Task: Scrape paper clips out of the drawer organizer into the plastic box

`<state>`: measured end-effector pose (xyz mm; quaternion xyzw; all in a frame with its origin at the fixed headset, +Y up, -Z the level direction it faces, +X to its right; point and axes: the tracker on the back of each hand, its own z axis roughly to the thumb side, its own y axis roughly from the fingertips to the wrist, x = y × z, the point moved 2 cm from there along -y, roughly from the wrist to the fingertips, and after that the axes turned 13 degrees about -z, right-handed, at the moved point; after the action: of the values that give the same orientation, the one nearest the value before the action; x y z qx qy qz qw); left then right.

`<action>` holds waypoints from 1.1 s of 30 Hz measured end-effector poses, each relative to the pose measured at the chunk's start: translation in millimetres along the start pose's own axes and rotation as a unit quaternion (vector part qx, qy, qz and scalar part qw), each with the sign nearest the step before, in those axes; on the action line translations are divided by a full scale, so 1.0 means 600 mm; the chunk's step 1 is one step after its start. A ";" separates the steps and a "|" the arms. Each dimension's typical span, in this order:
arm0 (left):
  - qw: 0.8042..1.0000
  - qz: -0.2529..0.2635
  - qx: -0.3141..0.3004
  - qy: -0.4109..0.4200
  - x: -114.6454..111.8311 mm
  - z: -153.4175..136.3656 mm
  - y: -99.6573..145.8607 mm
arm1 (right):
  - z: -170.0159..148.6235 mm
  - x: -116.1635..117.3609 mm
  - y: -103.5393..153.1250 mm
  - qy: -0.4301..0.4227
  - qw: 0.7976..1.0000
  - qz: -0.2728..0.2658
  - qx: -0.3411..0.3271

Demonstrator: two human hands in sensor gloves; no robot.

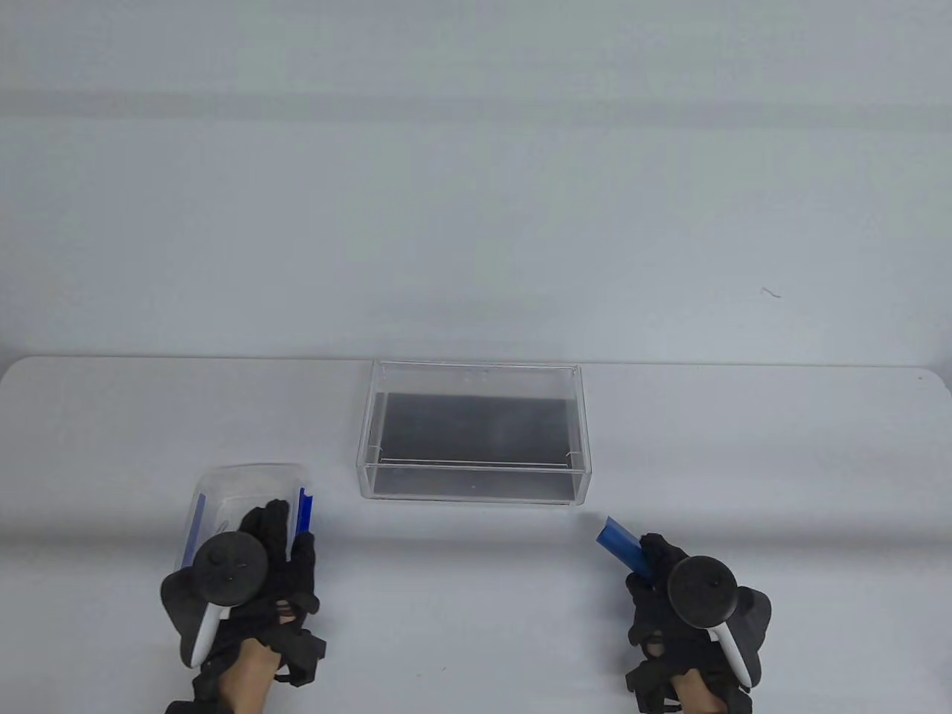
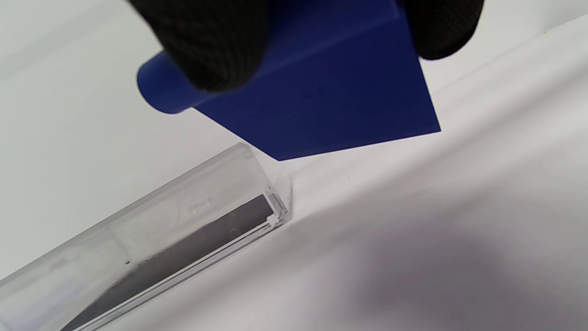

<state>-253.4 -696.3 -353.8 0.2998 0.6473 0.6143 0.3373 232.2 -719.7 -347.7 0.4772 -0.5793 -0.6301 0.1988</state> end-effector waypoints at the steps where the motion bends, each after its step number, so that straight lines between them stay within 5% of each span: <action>1: 1.000 -0.019 -0.004 -0.003 -0.020 0.010 -0.002 | -0.004 -0.004 -0.005 -0.002 1.000 -0.003 0.004; 11: 0.989 -0.150 0.010 -0.007 -0.142 0.030 -0.024 | -0.029 -0.017 -0.110 0.030 0.999 -0.011 0.043; 21: 0.985 -0.174 0.003 -0.003 -0.160 0.029 -0.026 | -0.035 0.065 -0.224 0.164 0.985 0.031 0.044; 33: 0.983 -0.185 0.008 -0.010 -0.168 0.027 -0.028 | -0.048 0.150 -0.253 0.238 0.964 0.105 0.057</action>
<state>-180.4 -768.6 -363.9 0.1833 0.6928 0.5333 0.4494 260.0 -769.5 -517.3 0.5607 -0.5967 -0.4401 0.3687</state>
